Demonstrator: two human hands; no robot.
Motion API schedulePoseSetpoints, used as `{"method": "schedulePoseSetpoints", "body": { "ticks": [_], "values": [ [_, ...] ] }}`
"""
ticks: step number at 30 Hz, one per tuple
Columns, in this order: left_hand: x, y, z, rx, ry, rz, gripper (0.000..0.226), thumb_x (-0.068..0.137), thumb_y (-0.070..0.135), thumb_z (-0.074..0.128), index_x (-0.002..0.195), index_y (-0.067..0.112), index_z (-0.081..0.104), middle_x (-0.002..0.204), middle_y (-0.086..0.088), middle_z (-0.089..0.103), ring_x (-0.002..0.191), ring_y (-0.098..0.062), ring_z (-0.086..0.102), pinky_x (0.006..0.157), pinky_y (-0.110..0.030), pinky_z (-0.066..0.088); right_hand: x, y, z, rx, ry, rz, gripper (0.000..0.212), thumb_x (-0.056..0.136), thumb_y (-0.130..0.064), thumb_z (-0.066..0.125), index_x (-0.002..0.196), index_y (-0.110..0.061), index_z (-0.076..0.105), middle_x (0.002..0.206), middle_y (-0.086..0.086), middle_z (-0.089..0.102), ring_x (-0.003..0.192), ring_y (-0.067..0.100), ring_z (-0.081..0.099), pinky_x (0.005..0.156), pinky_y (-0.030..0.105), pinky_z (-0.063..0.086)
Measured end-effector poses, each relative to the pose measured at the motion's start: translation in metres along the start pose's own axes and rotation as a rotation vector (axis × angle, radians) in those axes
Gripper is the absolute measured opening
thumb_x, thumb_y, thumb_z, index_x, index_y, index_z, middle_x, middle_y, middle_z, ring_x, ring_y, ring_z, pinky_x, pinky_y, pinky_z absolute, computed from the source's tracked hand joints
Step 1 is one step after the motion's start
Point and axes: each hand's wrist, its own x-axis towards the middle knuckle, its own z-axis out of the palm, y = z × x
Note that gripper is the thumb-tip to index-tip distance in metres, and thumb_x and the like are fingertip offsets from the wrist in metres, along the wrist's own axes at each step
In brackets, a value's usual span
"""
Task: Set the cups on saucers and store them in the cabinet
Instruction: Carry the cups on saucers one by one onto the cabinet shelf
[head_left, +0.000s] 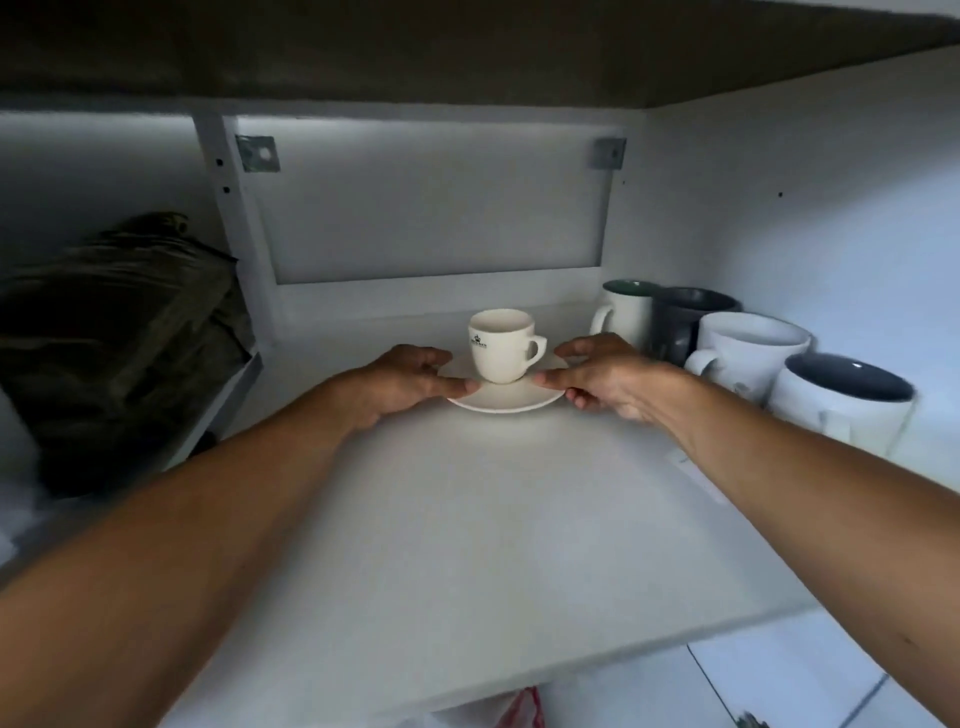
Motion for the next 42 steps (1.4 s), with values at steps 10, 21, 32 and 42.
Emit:
{"method": "schedulePoseSetpoints", "body": {
  "ticks": [10,21,32,42],
  "values": [
    [0.056,-0.005,0.006,0.119,-0.022,-0.008,0.081,0.084,0.053,0.069,0.152,0.023,0.036,0.156,0.000,0.039,0.142,-0.015,0.036,0.103,-0.021,0.027,0.048,0.008,0.001,-0.067,0.132,0.000,0.072,0.073,-0.016,0.089,0.135,-0.004,0.056,0.127,0.007,0.063,0.054,0.010,0.057,0.041,0.013,0.049],
    [0.086,-0.006,0.003,0.257,-0.062,0.003,0.082,0.087,0.058,0.062,0.154,0.023,0.030,0.162,0.002,0.027,0.148,-0.017,0.026,0.120,-0.032,0.021,0.065,0.005,0.003,-0.140,0.153,-0.017,0.057,0.075,-0.022,0.087,0.120,0.003,0.062,0.099,0.008,0.065,0.061,0.017,0.061,0.073,0.030,0.062],
    [0.074,-0.004,0.008,0.348,0.005,-0.020,0.080,0.089,0.068,0.048,0.154,0.025,0.031,0.151,-0.003,0.045,0.140,-0.022,0.040,0.112,-0.031,0.032,0.062,0.000,-0.003,-0.500,0.078,0.012,0.056,0.090,-0.045,0.067,0.122,0.000,0.060,0.093,0.017,0.072,0.072,0.027,0.058,0.067,0.034,0.052],
    [-0.023,0.002,-0.004,0.262,0.069,-0.131,0.093,0.073,0.083,0.051,0.151,0.033,0.032,0.130,0.000,0.059,0.126,-0.026,0.053,0.107,-0.035,0.041,-0.039,-0.019,0.000,-0.383,-0.043,0.027,0.079,0.085,-0.041,0.075,0.151,-0.018,0.039,0.145,0.008,0.052,0.125,0.026,0.056,0.101,0.041,0.051]
  ]
}}
